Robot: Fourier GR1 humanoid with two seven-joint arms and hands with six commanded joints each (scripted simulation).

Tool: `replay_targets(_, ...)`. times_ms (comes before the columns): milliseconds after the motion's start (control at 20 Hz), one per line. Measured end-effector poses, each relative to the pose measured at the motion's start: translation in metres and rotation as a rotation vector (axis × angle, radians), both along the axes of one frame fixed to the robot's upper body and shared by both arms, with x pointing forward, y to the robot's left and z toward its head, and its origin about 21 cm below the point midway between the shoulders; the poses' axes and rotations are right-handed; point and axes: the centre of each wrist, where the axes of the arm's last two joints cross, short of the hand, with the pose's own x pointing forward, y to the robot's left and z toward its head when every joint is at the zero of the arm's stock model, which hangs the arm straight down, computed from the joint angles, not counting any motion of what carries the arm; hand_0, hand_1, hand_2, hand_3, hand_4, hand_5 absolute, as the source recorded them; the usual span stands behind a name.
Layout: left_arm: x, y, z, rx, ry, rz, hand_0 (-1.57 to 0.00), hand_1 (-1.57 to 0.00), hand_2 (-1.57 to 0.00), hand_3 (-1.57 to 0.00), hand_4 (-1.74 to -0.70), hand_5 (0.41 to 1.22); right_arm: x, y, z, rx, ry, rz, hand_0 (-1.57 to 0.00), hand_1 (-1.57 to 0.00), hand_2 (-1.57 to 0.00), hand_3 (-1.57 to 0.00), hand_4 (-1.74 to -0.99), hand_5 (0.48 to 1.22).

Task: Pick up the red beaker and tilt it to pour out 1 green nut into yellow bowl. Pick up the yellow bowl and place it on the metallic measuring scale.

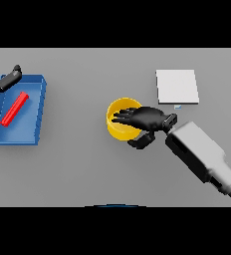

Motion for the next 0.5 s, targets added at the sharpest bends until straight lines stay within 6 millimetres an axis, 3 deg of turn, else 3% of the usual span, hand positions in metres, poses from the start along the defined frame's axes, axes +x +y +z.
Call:
replay_targets(100,0.0001,-0.0009,0.0046,0.012,0.000,0.004,0.00,0.00,0.00,0.00,-0.80,0.730,0.0002,0.0038,-0.0004,0.000,0.005,-0.018,-0.07,-0.07,-0.14,-0.18,-1.365,0.838)
replay_targets(250,0.0000,-0.0053,0.0027,0.010,0.011,0.006,0.00,0.00,0.00,0.00,-0.79,0.729,-0.0010,0.0056,0.0015,-0.006,0.012,-0.003,-0.47,-0.38,-0.38,-0.42,-1.479,0.999)
replay_targets(350,-0.0028,-0.0023,0.0036,0.009,-0.001,0.007,0.00,0.00,0.00,0.00,-0.79,0.732,-0.0028,0.0054,0.0016,-0.018,0.012,0.013,-0.78,-0.65,-0.59,-0.83,-1.469,1.079)
replay_targets(400,-0.0026,0.0006,0.0050,0.011,0.000,0.013,0.00,0.00,0.00,0.00,-0.79,0.733,-0.0029,0.0035,0.0013,-0.015,0.012,0.020,-0.94,-0.81,-0.79,-0.98,-1.521,1.108)
replay_targets(500,-0.0048,0.0035,0.0025,0.006,0.001,0.002,0.00,0.00,0.00,0.00,-0.79,0.736,-0.0030,0.0035,0.0008,-0.009,0.018,0.011,-1.17,-1.08,-1.07,-1.03,-1.594,1.148)
